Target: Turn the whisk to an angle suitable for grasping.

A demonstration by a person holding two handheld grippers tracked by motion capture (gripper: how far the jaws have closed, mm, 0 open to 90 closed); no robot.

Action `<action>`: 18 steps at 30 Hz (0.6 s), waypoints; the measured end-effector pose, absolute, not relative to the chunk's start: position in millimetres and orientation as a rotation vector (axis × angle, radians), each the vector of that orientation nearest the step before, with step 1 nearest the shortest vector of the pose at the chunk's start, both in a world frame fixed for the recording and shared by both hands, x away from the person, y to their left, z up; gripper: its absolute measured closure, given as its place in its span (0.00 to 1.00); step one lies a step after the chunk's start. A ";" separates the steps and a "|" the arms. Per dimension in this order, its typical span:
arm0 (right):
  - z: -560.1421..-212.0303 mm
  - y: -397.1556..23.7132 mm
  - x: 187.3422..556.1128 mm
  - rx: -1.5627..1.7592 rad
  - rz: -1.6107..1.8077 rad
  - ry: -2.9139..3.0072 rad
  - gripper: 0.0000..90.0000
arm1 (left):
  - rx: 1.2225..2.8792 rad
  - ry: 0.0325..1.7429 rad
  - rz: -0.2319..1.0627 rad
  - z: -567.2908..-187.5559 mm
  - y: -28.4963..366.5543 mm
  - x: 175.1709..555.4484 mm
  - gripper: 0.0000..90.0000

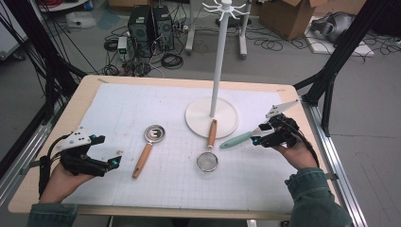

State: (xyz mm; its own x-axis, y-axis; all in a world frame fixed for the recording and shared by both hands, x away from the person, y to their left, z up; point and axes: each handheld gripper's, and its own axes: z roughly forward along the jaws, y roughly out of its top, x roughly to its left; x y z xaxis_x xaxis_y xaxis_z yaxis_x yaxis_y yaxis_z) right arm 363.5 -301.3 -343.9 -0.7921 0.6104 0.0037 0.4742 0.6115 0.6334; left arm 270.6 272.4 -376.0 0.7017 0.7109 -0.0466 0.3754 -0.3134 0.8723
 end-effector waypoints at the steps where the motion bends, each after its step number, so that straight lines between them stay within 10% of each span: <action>1: -343.3 -302.0 365.6 0.888 0.917 2.635 0.39 | 1.929 0.843 0.427 -376.5 271.6 270.7 0.02; 18: -337.6 -292.1 392.2 0.816 0.818 2.720 0.50 | 1.936 0.835 0.420 -378.5 269.1 272.0 0.02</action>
State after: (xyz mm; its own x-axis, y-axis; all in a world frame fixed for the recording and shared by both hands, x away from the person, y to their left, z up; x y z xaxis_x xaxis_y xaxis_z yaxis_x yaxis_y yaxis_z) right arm 392.2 -292.1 -337.6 -0.8316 0.5551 -0.0195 0.4523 0.6972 0.5562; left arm 272.0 269.1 -378.5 0.7078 0.7044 -0.0529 0.3777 -0.3141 0.8710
